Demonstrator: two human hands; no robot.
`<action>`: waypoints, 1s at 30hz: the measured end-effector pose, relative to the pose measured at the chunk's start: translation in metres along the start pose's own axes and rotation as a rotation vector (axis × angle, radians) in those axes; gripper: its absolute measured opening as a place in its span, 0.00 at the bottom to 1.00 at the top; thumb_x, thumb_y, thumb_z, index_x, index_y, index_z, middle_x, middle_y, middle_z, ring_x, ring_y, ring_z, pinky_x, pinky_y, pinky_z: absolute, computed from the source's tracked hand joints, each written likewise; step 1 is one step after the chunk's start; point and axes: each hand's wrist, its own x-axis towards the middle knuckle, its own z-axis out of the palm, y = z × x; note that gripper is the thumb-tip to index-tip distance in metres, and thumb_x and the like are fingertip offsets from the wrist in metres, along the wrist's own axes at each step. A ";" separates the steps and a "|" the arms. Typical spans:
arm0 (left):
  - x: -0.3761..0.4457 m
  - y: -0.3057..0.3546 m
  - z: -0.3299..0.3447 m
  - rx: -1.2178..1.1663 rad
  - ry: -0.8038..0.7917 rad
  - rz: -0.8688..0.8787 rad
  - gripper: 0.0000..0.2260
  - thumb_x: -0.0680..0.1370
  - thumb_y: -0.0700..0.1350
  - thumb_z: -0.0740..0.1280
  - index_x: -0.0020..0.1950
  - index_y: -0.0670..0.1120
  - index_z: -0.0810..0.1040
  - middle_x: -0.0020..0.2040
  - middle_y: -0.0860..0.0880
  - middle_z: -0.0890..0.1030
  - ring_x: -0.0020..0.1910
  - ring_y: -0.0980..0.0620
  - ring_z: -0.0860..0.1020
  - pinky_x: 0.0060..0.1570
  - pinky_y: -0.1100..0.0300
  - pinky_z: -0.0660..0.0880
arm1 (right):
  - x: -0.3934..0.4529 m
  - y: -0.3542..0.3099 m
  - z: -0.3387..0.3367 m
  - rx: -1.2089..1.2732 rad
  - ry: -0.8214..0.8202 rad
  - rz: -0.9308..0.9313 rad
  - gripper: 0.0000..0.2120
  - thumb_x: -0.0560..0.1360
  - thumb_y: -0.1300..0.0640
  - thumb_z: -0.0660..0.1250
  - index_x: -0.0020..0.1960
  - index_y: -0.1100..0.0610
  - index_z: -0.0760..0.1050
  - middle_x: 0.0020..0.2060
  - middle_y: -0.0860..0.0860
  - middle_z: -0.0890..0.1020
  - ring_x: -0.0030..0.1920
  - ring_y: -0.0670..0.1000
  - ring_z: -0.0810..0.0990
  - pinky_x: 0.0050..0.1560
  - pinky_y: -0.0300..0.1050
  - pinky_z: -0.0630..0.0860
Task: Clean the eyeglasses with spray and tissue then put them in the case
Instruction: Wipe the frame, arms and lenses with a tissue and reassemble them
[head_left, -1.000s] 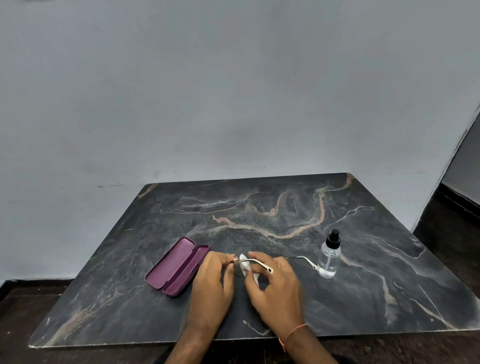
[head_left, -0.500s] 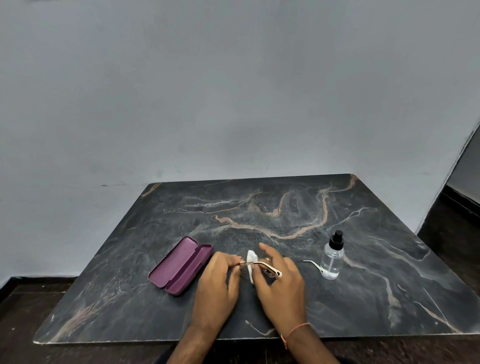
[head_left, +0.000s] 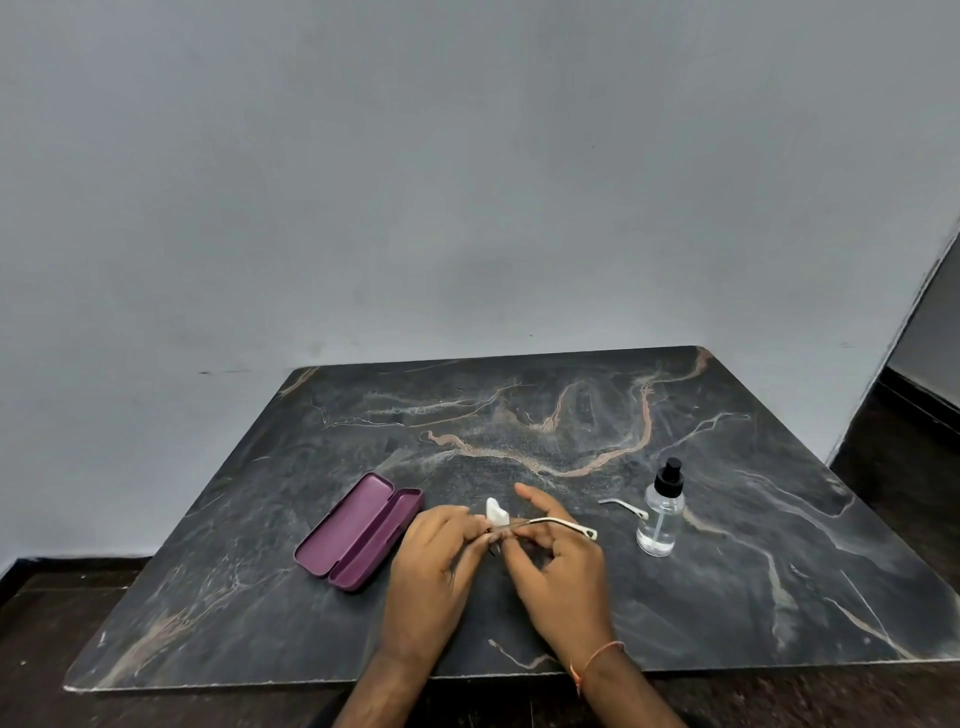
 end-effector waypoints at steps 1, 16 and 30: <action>0.000 0.001 -0.001 -0.009 0.001 -0.002 0.09 0.83 0.55 0.68 0.55 0.53 0.85 0.54 0.64 0.80 0.59 0.63 0.79 0.61 0.72 0.72 | 0.000 -0.001 0.000 0.061 -0.019 0.011 0.08 0.74 0.59 0.78 0.44 0.45 0.87 0.65 0.30 0.81 0.55 0.43 0.87 0.56 0.44 0.82; 0.000 -0.002 0.001 -0.063 0.024 0.031 0.10 0.81 0.52 0.69 0.52 0.49 0.88 0.55 0.60 0.82 0.66 0.65 0.78 0.65 0.71 0.73 | 0.003 -0.004 -0.005 0.146 -0.080 0.078 0.10 0.74 0.61 0.78 0.46 0.45 0.89 0.66 0.30 0.79 0.35 0.47 0.80 0.45 0.43 0.81; -0.002 -0.007 0.002 0.058 -0.004 -0.016 0.11 0.82 0.55 0.68 0.49 0.51 0.85 0.51 0.59 0.81 0.62 0.60 0.79 0.63 0.74 0.68 | 0.002 -0.004 -0.006 0.239 -0.012 0.194 0.17 0.72 0.62 0.79 0.49 0.39 0.86 0.49 0.43 0.88 0.32 0.46 0.75 0.39 0.42 0.77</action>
